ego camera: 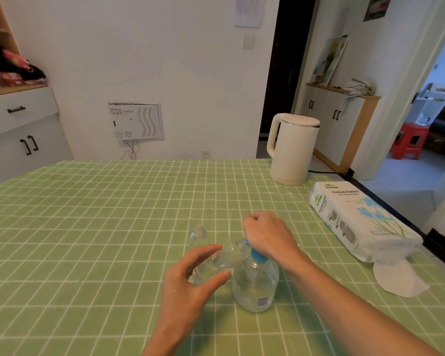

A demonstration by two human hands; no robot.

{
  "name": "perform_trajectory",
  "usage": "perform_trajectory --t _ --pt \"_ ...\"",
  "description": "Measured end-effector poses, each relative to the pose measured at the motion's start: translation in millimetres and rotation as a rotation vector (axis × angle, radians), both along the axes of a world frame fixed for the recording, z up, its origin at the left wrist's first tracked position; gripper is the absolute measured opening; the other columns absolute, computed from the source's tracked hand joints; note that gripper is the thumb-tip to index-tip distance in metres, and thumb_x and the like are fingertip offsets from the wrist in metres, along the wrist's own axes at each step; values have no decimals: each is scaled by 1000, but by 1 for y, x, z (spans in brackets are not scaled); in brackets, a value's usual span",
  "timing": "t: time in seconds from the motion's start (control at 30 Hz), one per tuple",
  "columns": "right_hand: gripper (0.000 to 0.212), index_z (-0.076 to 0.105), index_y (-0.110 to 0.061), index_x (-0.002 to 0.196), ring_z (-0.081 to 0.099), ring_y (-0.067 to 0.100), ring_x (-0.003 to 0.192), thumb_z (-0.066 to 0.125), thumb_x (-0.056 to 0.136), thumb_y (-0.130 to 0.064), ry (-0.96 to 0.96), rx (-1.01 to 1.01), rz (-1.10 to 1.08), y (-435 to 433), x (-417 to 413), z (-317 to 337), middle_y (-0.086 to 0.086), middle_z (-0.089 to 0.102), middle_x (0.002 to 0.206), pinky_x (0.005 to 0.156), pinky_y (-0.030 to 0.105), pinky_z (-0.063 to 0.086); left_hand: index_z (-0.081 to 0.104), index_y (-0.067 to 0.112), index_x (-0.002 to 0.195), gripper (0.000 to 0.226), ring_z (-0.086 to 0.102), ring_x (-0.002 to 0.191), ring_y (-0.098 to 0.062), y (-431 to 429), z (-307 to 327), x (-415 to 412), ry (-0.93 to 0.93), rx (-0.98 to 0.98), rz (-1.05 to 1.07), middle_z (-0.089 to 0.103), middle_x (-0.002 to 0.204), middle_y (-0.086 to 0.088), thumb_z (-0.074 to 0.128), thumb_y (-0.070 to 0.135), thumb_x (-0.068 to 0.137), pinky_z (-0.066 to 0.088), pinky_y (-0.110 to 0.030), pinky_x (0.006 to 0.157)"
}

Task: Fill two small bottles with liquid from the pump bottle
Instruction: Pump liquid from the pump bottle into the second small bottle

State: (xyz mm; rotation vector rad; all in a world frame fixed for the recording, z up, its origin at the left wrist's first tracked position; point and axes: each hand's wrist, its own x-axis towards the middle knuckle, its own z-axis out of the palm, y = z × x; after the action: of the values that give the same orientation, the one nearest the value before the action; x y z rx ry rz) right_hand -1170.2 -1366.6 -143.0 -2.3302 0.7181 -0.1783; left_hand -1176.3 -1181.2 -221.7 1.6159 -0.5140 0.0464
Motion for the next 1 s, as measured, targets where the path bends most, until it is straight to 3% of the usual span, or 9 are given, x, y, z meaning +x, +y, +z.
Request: perform_trajectory --t 0.27,0.37,0.47,0.7,1.0 --pt "31 44 -20 72 44 18 60 44 100 -33 -12 -70 19 -3 2 14 -4 49 64 65 37 35 77 44 113 50 70 119 -1 6 3 2 -11 -5 4 79 117 19 93 16 75 49 -23 103" --pt "30 42 -21 72 42 19 60 44 100 -32 -13 -47 12 -3 3 10 -3 46 64 62 35 34 77 44 113 49 70 119 -1 6 4 3 -23 -12 7 79 118 19 93 23 73 51 -14 101" --pt "30 43 -21 72 40 20 59 44 100 -31 -15 -39 -4 -3 5 6 -3 46 64 60 34 32 77 45 112 51 71 118 -1 4 3 4 -23 -19 4 79 117 19 95 17 74 48 -9 101" --pt "28 47 -19 71 45 21 61 45 97 -28 -2 -29 -19 -1 4 -2 -1 53 67 59 34 32 79 35 111 49 72 114 -1 1 -1 3 -13 -29 7 80 113 17 95 11 72 50 -9 97" --pt "31 44 -20 71 43 19 60 45 100 -31 -26 -54 2 -2 2 9 -3 48 63 64 35 35 79 32 112 48 72 115 -2 4 2 2 -7 -29 -8 80 114 16 93 5 75 49 -10 100"
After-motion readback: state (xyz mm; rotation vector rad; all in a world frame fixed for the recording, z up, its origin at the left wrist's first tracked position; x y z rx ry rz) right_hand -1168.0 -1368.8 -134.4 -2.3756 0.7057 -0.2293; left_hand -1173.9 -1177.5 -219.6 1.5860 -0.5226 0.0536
